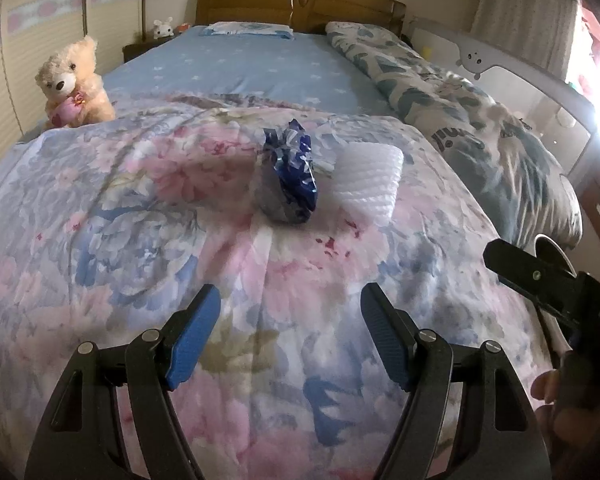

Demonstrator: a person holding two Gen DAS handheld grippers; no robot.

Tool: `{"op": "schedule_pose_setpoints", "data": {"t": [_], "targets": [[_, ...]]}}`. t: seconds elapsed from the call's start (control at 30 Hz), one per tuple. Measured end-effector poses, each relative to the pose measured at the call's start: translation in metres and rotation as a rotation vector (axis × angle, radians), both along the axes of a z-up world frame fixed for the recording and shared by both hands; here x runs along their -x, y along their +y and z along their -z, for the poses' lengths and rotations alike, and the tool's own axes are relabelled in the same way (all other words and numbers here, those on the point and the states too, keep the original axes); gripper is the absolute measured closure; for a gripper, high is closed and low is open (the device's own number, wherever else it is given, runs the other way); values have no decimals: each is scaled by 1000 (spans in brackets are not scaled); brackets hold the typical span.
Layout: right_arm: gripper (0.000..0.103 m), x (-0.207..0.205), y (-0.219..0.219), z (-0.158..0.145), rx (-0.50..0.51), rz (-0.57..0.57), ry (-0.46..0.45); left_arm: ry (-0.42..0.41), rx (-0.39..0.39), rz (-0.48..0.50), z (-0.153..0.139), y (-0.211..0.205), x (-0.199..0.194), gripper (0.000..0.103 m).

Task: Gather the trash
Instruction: 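Move both open grippers back toward the blue wrapper and white mesh net, then grasp the blue snack wrapper with the left gripper while the right grasps the white mesh net, then carry the blue wrapper and white mesh net over the bin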

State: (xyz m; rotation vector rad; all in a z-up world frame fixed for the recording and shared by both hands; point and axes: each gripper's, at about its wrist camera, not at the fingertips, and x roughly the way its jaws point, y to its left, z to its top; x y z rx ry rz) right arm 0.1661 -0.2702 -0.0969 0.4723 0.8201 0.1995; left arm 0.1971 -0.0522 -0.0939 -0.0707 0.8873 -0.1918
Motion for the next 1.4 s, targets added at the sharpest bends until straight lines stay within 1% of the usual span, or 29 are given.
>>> {"op": "schedule_pose_setpoints", "data": {"t": [0.3,0.53,0.67,0.7,0.73,0.77,0.8,0.83,0.87,0.9,0.93,1.0,1.1,1.4], "targets": [[17,-39,6,5,-43,-28,5,1,0,-9,0,4,-38,29],[18,-72,15,12,-77,-51,15,-4,27,-7,0,8,-70,29],[22,-91,22,18,-98,-69,27,-11,40,6,3,6,-81,29],[25,-95,24,19,-103,-72,32,-12,42,11,5,5,-83,30],[27,-98,25,21,-109,-76,36,-12,43,20,7,4,-86,36],[32,-103,27,24,-118,-80,45,-9,45,29,8,2,-87,41],[39,-106,27,27,-125,-82,57,0,49,42,11,1,-89,54],[42,-110,29,31,-137,-86,72,8,53,53,13,-1,-90,58],[52,-112,30,34,-152,-93,81,-1,53,55,13,-1,-90,60],[63,-114,30,36,-161,-99,87,-12,47,62,13,-2,-88,66],[66,-114,32,38,-165,-105,92,-12,44,67,13,-2,-88,70],[74,-113,34,38,-165,-116,84,-15,41,66,12,-1,-85,74],[77,-106,34,36,-164,-129,73,-13,41,57,10,1,-79,76],[78,-70,18,22,-148,-106,48,-42,52,70,-6,-3,-40,77]]}}
